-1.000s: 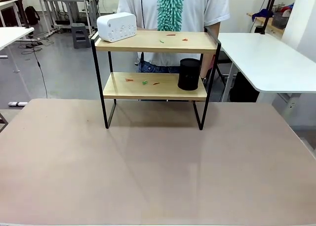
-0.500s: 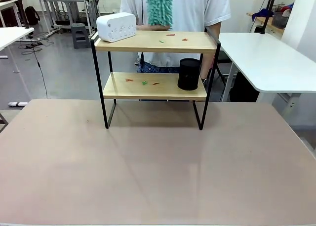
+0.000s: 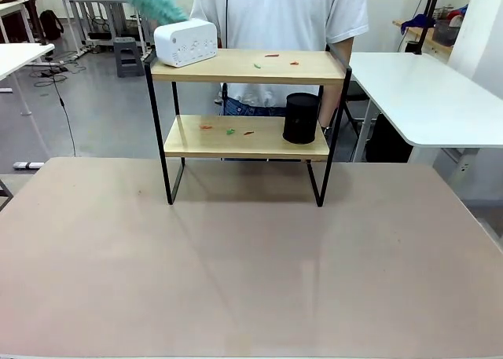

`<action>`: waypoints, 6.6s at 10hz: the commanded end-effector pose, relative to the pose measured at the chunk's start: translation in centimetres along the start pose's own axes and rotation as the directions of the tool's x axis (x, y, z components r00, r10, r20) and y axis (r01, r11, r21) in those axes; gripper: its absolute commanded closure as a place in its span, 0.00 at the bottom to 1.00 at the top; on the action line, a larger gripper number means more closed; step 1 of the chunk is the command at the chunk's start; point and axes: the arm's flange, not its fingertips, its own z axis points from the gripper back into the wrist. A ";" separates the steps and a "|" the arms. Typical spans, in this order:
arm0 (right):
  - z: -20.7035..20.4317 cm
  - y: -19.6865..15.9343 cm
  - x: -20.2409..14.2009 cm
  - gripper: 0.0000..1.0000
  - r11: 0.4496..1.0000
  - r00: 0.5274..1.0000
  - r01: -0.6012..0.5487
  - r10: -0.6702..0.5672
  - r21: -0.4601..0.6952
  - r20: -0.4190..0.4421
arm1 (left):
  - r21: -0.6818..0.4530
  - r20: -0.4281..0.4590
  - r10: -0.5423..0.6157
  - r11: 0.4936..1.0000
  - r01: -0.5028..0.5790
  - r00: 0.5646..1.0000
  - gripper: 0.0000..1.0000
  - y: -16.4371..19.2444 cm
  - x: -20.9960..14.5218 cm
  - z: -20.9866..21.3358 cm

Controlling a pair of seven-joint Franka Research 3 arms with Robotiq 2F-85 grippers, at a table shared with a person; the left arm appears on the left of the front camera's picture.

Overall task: Clean the shelf.
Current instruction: Pick up the Duster from the human, then clean the specific tier of the Shelf with the Duster once objects are removed.

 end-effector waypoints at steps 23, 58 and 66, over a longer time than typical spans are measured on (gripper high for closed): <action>0.1 -0.2 0.1 0.00 1.000 1.000 -0.022 0.022 0.016 0.018 | -0.072 -0.536 0.415 0.845 -0.530 0.735 0.00 -0.4 19.1 -24.1; 0.1 -0.2 0.1 0.00 1.000 1.000 -0.022 0.022 0.016 0.018 | 0.112 -0.504 -0.291 0.912 0.396 0.813 1.00 -2.4 3.2 1.7; 0.1 -0.2 0.1 0.00 1.000 1.000 -0.022 0.022 0.016 0.018 | 0.112 -0.504 -0.291 0.912 0.396 0.813 1.00 -2.4 3.2 1.7</action>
